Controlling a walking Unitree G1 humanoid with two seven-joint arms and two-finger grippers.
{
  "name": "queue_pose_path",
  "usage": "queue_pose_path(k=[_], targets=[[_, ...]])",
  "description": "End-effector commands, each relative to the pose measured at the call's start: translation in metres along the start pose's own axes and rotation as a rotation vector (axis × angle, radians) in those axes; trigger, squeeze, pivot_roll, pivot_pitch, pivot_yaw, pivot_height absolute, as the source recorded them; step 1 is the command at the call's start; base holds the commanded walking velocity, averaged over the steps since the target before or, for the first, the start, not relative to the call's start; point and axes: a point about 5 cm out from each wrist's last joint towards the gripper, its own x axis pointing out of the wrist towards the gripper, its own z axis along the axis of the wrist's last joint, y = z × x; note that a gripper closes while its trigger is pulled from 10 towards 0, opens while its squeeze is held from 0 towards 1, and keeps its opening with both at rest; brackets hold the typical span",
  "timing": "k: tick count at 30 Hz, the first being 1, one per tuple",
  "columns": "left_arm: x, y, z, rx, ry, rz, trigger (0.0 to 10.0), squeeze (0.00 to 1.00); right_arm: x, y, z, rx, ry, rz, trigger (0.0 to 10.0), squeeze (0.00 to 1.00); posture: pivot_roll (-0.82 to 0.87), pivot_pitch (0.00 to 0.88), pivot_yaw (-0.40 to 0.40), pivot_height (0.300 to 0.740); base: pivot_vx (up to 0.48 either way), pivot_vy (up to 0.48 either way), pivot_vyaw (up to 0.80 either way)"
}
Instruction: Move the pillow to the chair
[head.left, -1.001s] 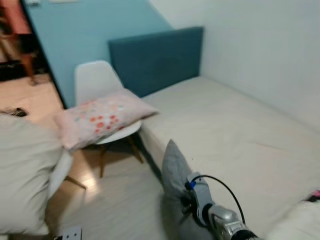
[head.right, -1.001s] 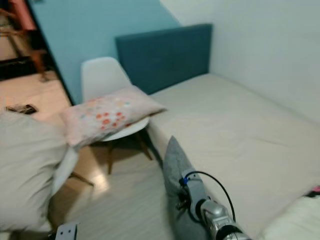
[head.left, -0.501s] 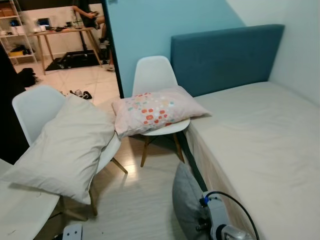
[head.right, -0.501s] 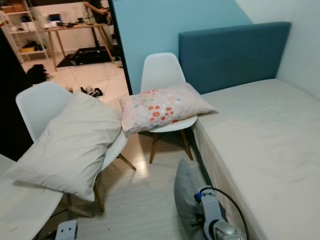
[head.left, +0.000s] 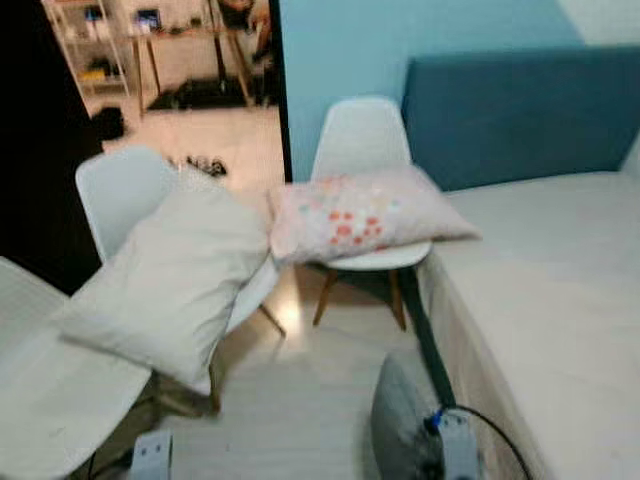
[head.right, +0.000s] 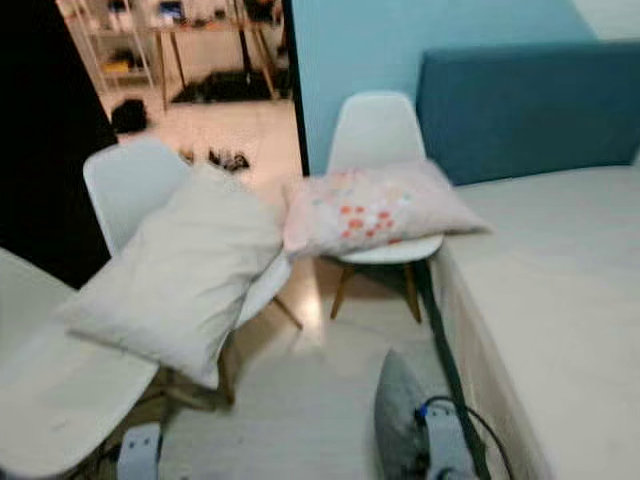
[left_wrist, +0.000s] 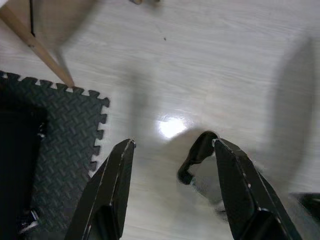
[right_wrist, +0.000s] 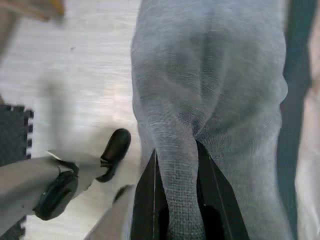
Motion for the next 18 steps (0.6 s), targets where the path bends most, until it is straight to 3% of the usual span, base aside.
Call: queue_pose_path(k=[1, 8, 13, 18], targets=[[-0.001, 0.005, -0.004, 0.023, 0.011, 0.022, 10.0, 0.00, 0.003, 0.007, 0.019, -0.017, -0.068, 0.025, 10.0, 0.00, 0.11, 0.000, 0.033, 0.740, 0.000, 0.000, 0.76], [-0.001, 0.006, -0.003, 0.031, 0.007, 0.024, 10.0, 0.00, 0.006, 0.017, 0.043, -0.098, -0.140, 0.073, 10.0, 0.00, 0.11, 0.000, 0.036, 0.740, 0.000, 0.000, 0.76], [-0.002, 0.005, -0.004, 0.025, -0.004, 0.027, 10.0, 0.00, 0.007, 0.042, 0.075, -0.254, -0.243, 0.196, 10.0, 0.00, 0.12, 0.000, 0.031, 0.740, 0.000, 0.000, 0.76], [-0.001, 0.004, -0.002, 0.016, -0.021, 0.027, 10.0, 0.00, 0.006, 0.057, 0.096, -0.317, -0.320, 0.270, 10.0, 0.00, 0.12, 0.000, 0.030, 0.740, 0.000, 0.000, 0.76]])
